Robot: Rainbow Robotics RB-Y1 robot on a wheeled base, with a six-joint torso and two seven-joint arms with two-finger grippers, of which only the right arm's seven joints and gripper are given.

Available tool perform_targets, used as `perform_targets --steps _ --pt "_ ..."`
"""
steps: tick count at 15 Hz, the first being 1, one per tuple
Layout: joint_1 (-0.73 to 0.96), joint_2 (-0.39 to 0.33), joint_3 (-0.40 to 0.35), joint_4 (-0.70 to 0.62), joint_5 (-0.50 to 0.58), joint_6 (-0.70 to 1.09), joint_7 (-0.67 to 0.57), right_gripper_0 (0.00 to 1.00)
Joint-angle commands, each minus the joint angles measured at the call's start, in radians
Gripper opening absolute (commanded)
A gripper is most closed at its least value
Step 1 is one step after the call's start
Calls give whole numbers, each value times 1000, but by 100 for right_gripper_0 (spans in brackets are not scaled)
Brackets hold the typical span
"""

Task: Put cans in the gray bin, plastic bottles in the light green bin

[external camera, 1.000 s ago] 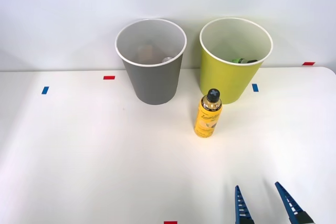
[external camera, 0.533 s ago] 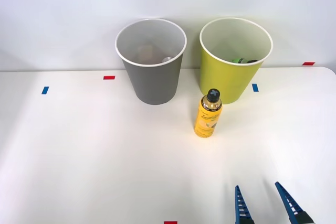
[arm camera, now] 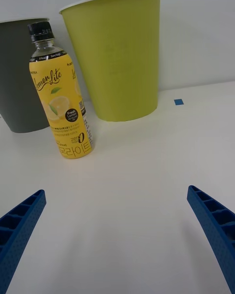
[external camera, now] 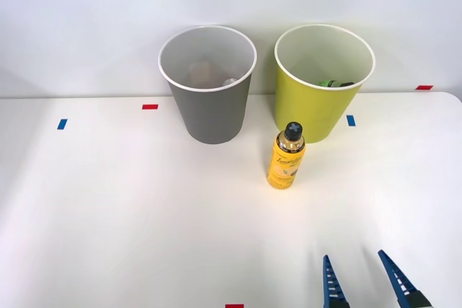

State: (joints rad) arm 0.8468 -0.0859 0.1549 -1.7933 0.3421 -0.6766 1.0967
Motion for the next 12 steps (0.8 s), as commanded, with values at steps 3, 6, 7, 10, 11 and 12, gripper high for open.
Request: perform_targets --steps 3,6,7,10,11,12 --pt "0 0 0 0 0 0 0 100" --pt "0 0 0 0 0 0 0 100" --pt "0 0 0 0 0 0 0 100" --pt "0 0 0 0 0 0 0 100" --pt "0 0 0 0 0 0 0 100" --pt "0 0 0 0 0 0 0 100"
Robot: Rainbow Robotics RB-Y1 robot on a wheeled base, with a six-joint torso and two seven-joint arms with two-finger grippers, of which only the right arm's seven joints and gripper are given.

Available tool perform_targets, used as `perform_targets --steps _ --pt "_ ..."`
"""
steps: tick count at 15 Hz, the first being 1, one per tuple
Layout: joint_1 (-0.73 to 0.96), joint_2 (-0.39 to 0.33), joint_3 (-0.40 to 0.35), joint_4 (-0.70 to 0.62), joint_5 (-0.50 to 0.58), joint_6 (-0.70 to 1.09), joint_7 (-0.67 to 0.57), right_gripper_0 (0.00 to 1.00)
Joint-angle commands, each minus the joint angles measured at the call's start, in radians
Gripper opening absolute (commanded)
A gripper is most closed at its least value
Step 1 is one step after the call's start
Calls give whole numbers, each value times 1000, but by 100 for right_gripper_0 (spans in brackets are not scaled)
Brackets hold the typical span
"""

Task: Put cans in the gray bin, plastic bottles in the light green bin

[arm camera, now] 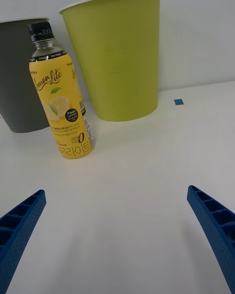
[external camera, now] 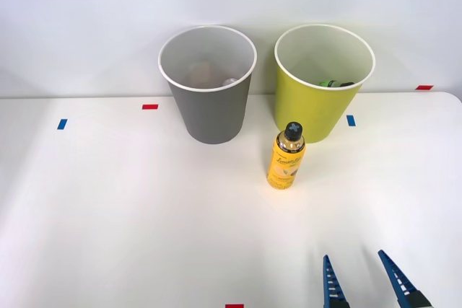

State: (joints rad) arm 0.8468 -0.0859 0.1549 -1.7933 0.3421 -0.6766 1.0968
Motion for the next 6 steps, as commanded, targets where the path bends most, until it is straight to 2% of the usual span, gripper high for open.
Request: perform_targets --steps 1,6 --pt "0 0 0 0 0 0 0 100" --pt "0 0 0 0 0 0 0 100"
